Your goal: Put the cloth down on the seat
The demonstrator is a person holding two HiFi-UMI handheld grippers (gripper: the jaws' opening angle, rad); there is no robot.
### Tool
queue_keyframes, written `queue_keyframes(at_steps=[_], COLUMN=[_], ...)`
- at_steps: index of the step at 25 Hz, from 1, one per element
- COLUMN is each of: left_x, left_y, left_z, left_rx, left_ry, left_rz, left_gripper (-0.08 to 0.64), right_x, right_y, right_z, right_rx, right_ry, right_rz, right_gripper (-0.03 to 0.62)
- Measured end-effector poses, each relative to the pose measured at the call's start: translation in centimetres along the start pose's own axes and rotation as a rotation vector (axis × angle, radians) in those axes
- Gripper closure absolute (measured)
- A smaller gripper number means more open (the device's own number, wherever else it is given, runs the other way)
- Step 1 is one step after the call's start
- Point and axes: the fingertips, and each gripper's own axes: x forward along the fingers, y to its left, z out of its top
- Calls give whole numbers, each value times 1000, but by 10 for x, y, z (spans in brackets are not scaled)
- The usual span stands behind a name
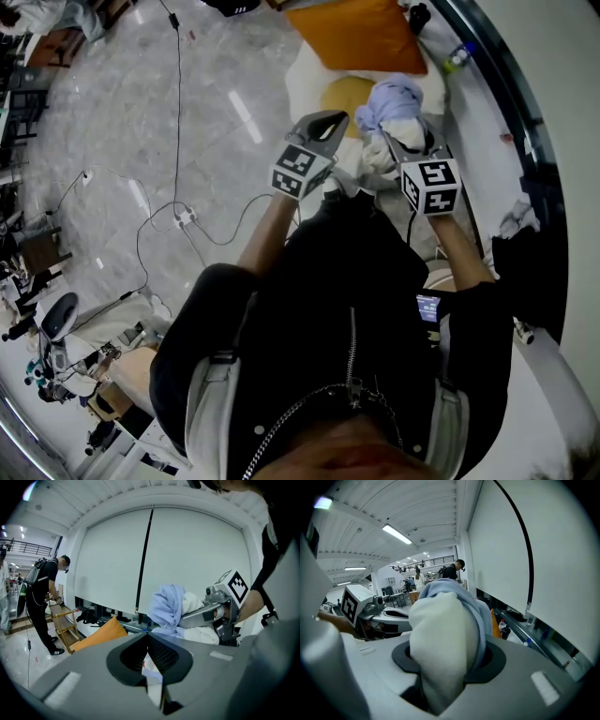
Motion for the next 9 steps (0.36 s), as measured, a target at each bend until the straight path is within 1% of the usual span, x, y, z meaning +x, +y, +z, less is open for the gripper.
queue_keyframes(at_steps=[9], left_x=[-6], left_y=[-2], left_z=[1], left_rx=[0], left_ry=[-4], left_rz=[14], left_gripper=[549], right_x=[-1], right_y=[5], right_z=[-5], right_rx=[11], right_ry=[12], right_rz=[25], right_gripper=[385])
